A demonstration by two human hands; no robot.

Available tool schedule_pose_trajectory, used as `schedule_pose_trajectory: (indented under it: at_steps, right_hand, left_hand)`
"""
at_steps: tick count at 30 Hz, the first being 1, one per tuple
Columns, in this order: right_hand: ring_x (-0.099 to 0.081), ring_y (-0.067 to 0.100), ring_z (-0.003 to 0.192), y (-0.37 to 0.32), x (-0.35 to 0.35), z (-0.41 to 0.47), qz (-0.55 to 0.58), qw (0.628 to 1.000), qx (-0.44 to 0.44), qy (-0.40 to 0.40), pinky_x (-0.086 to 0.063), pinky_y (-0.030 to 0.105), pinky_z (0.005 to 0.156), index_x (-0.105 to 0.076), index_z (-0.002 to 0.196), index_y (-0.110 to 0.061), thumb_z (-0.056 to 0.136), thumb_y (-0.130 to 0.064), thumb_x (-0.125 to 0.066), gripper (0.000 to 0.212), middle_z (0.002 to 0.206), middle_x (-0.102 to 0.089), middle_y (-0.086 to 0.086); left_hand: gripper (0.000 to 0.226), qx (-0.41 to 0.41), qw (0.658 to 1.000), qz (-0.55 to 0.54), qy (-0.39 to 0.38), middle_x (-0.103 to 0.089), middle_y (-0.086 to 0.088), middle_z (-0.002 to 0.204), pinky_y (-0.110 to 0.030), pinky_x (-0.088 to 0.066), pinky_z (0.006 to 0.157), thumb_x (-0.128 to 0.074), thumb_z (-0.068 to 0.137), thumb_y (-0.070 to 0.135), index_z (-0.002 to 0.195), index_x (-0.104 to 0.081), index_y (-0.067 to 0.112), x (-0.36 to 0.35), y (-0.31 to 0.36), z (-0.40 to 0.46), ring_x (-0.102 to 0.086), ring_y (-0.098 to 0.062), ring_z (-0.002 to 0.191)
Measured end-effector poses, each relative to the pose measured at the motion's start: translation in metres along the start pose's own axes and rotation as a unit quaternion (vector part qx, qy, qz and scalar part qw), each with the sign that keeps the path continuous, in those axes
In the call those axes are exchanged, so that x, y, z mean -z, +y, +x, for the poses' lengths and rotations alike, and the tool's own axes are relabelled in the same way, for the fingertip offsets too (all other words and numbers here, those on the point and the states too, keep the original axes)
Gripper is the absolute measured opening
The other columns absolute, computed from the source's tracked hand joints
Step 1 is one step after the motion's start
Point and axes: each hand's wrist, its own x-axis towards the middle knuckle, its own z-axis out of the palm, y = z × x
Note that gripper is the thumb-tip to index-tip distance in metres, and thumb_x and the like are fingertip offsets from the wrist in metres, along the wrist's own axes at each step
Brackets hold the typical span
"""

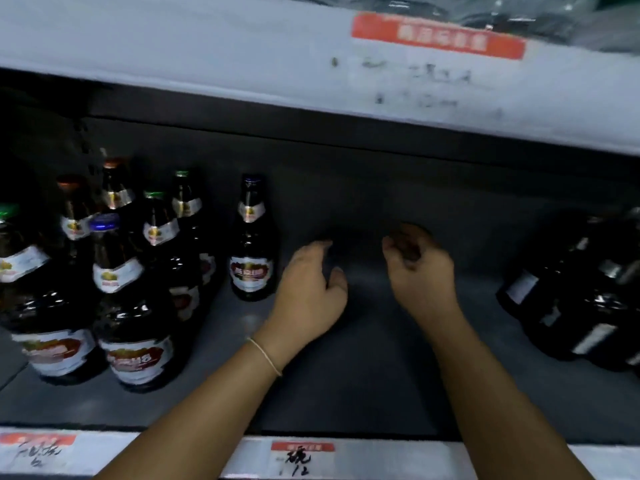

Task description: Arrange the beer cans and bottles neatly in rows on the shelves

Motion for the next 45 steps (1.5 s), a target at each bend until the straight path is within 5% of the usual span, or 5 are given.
schedule_pose_trajectory:
  at_steps: [10,17,21,26,45]
  right_hand:
    - [-0.062,-0.007,0.085,0.063,0.130,0.006,-0.010,0.993,-0.045,0.107,-0.039,-0.004,0.070,-0.060,0.127,-0.005,0.094,-0.015,-0.064,0.035,0.111,-0.064,0.002]
    - [-0.054,0.035,0.110,0.109,0.196,0.019,-0.133,0.959,-0.003,0.249,-0.044,0.041,0.098,-0.052,0.125,0.001,0.087,-0.013,-0.062,0.042,0.114,-0.056,0.017]
    - [-0.053,0.035,0.115,0.122,0.210,0.028,-0.122,0.966,-0.037,0.225,-0.044,0.051,0.101,-0.045,0.132,0.002,0.086,-0.016,-0.057,0.050,0.120,-0.054,0.018]
    - [-0.054,0.016,0.102,0.134,0.217,0.036,-0.092,0.975,-0.088,0.182,-0.040,0.022,0.087,-0.042,0.138,-0.010,0.094,-0.015,-0.056,0.047,0.113,-0.055,0.000]
    - [-0.059,0.030,0.097,0.136,0.218,0.037,-0.160,0.965,-0.104,0.181,-0.051,0.038,0.084,-0.058,0.111,-0.002,0.085,-0.022,-0.073,0.036,0.108,-0.055,0.013]
  left_hand:
    - [0.042,-0.065,0.992,-0.059,-0.087,-0.057,-0.010,0.135,-0.018,-0.035,0.097,-0.050,0.098,0.018,0.138,-0.049,0.008,-0.111,0.100,0.026,-0.052,-0.024,0.125]
    - [0.042,-0.090,0.982,-0.092,-0.135,-0.055,-0.007,0.138,-0.030,-0.039,0.108,-0.047,0.100,0.020,0.140,-0.046,0.010,-0.167,0.144,0.026,-0.050,-0.021,0.128]
    - [0.044,-0.092,0.978,-0.090,-0.164,-0.050,-0.006,0.144,-0.034,-0.037,0.111,-0.045,0.100,0.020,0.143,-0.043,0.010,-0.187,0.155,0.021,-0.047,-0.019,0.131]
    - [0.044,-0.078,0.977,-0.078,-0.184,-0.050,-0.006,0.142,-0.033,-0.038,0.110,-0.045,0.100,0.021,0.143,-0.043,0.012,-0.199,0.155,0.019,-0.047,-0.017,0.130]
    - [0.043,-0.053,0.973,-0.054,-0.219,-0.040,0.000,0.147,-0.022,-0.033,0.109,-0.043,0.101,0.024,0.143,-0.039,0.018,-0.184,0.136,-0.003,-0.041,-0.012,0.133]
